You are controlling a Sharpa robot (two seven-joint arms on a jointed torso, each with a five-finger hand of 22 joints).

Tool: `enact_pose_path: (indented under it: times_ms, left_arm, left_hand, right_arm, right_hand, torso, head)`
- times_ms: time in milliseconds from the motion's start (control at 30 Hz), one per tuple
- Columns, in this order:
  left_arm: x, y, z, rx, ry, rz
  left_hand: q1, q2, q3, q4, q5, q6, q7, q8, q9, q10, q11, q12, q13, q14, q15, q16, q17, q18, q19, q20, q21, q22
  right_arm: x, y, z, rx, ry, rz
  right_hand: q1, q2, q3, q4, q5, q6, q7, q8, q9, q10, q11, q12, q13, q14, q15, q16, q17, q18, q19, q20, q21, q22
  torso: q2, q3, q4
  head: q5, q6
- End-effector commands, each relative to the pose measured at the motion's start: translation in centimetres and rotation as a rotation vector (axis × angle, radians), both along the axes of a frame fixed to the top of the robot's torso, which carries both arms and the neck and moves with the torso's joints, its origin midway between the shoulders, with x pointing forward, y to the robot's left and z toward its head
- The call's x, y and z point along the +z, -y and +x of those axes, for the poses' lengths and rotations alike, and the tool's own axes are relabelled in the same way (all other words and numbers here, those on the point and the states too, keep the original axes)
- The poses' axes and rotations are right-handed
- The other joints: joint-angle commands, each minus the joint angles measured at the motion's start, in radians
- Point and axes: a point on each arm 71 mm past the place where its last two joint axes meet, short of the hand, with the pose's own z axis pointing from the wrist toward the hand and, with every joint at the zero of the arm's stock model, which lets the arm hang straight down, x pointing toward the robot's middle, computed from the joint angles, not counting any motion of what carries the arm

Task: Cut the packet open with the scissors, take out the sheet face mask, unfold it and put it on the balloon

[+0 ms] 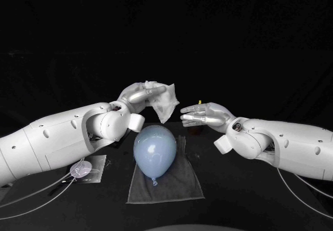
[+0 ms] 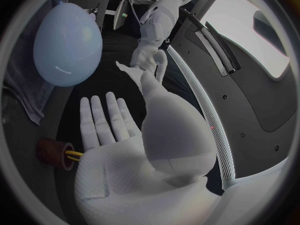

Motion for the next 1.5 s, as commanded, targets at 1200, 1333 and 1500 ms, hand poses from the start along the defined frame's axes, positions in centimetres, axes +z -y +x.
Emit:
enact_pose_path:
  times_ms: [1200,1333,1500]
  left_arm:
    - [0.3,0.7,-0.2,-0.061,-0.024,-0.036]
    - [0.3,0.8,-0.3,-0.07,-0.026,-0.038]
    - [0.3,0.9,-0.3,-0.076,-0.026,-0.04]
  left_hand:
    - [-0.012,0.01,0.02,-0.008,0.003,-0.012,0.0,0.013,0.055,0.002,-0.003,-0.008,0.0,0.055,-0.009,-0.005,0.012,0.021,0.012,-0.008,0.005,0.0]
    - [-0.013,0.01,0.021,-0.008,0.003,-0.014,0.0,0.014,0.058,0.001,-0.003,-0.008,0.0,0.059,-0.01,-0.005,0.013,0.021,0.015,-0.009,0.007,0.0]
    - [-0.013,0.011,0.021,-0.008,0.003,-0.014,0.0,0.014,0.059,0.001,-0.003,-0.008,0.0,0.061,-0.01,-0.005,0.014,0.021,0.016,-0.01,0.007,0.0]
  right_arm:
    - [1.8,-3.6,0.0,0.011,0.081,0.148]
    - [1.8,-3.9,0.2,0.007,0.08,0.15]
    - [1.8,-4.4,0.5,0.004,0.08,0.149]
  right_hand:
    - [0.088,0.177,-0.02,-0.07,-0.003,0.097,0.032,0.035,0.034,0.071,0.049,0.054,0.003,0.04,-0.028,0.068,-0.016,0.018,-0.097,0.002,0.003,0.001]
    - [0.085,0.171,-0.022,-0.074,-0.003,0.103,0.035,0.033,0.033,0.079,0.046,0.054,0.002,0.043,-0.03,0.07,-0.017,0.02,-0.091,0.002,0.004,0.002]
    - [0.084,0.165,-0.022,-0.082,-0.003,0.112,0.039,0.031,0.031,0.091,0.041,0.054,0.002,0.052,-0.034,0.075,-0.018,0.023,-0.081,0.002,0.005,0.003]
  torso:
    - [0.001,0.0,0.0003]
    - [0.0,-0.001,-0.0002]
    - [0.0,-0.001,0.0002]
  head:
    - [-0.025,0.007]
    - [-0.026,0.005]
    - [-0.026,0.003]
